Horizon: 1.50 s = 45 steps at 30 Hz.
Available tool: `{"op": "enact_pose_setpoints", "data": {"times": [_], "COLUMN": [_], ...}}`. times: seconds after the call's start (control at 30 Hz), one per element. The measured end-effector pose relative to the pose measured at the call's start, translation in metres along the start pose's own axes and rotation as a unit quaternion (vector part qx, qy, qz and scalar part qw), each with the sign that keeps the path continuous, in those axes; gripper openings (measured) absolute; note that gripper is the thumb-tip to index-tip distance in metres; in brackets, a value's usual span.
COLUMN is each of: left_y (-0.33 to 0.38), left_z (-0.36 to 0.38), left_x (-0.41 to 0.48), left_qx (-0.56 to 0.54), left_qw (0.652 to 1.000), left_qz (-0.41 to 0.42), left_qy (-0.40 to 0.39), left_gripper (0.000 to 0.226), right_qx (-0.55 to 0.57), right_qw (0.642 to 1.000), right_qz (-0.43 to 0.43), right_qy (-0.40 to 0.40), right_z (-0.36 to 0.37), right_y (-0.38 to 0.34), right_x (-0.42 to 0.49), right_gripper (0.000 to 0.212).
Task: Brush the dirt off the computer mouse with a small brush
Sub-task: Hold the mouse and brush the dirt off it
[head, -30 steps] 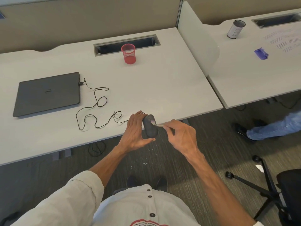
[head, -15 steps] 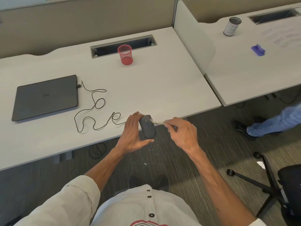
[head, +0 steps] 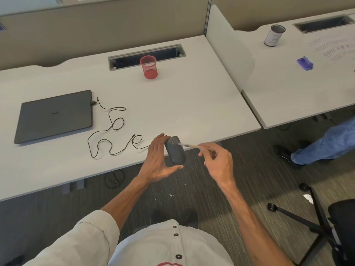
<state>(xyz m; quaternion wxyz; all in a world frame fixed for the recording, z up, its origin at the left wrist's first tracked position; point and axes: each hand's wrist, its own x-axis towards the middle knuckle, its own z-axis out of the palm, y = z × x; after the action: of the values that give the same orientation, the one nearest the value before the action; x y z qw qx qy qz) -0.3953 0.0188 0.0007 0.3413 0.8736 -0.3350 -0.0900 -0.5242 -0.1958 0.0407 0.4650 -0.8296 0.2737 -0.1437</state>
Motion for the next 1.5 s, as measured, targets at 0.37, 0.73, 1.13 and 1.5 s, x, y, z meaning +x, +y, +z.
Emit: {"op": "enact_pose_setpoints", "data": {"times": [0.37,0.73,1.13,1.5], "left_y": [0.001,-0.008,-0.006,-0.027], "left_z": [0.001,-0.004,0.004,-0.005], "left_x": [0.002,-0.001,0.004,-0.005], "left_qx": [0.004,0.012,0.135,0.028], "left_qw": [1.0,1.0,0.991,0.999], "left_qz": [0.002,0.007,0.016,-0.04], "left_qy": [0.013,0.004,-0.011,-0.005], "left_gripper": [0.122,0.118,0.101,0.125], "right_qx": [0.298,0.323,0.166,0.2], "right_qw": [0.925,0.903,0.969,0.976], "right_qz": [0.235,0.27,0.171,0.086], "right_qy": [-0.006,-0.082,-0.064,-0.007], "right_z": [0.035,0.07,0.086,0.067], "right_y": [-0.011,-0.024,-0.024,-0.03], "right_x": [0.011,0.015,0.006,0.001], "right_gripper": [0.027,0.024,0.022,0.014]}}
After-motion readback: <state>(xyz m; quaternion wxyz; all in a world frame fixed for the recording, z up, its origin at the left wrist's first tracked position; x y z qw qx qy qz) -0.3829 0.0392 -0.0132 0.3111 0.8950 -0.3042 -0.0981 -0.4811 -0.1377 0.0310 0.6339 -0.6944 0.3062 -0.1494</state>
